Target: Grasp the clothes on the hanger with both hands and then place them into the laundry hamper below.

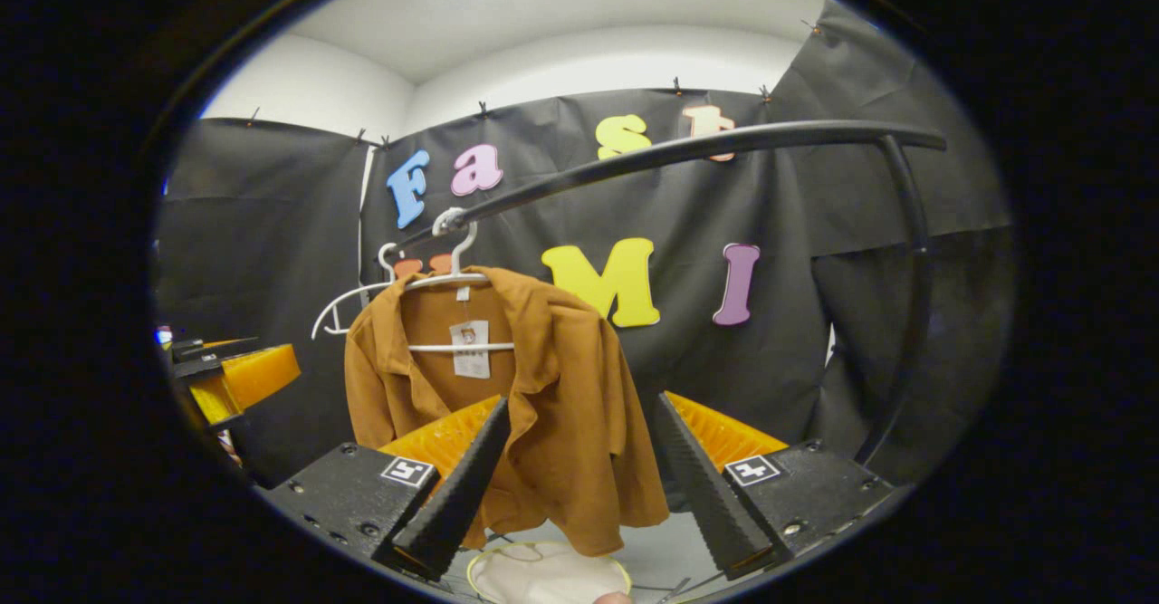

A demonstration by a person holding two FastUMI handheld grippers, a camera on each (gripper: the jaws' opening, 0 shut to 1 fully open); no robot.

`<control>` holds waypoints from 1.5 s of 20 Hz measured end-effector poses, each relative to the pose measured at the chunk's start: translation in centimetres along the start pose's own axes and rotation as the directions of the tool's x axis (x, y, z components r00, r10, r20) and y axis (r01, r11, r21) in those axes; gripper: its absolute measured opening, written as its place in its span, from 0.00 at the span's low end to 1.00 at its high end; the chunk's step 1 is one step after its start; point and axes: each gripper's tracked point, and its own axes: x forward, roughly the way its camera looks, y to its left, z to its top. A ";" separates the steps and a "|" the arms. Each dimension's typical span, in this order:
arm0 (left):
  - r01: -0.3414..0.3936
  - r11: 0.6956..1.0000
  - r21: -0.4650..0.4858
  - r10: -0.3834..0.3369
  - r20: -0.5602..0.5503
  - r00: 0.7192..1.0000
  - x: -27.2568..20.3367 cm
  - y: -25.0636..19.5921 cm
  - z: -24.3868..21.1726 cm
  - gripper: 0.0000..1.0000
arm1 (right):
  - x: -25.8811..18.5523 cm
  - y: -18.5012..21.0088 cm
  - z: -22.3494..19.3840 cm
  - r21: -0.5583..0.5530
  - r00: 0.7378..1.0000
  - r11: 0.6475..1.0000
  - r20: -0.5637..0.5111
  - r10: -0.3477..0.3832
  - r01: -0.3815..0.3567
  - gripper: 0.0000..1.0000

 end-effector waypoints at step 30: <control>0.058 0.978 -0.202 -0.099 -0.195 0.976 15.2 -2.7 -10.2 0.94 | 17.4 4.5 -7.4 0.281 0.976 0.957 -0.183 0.121 -0.066 0.94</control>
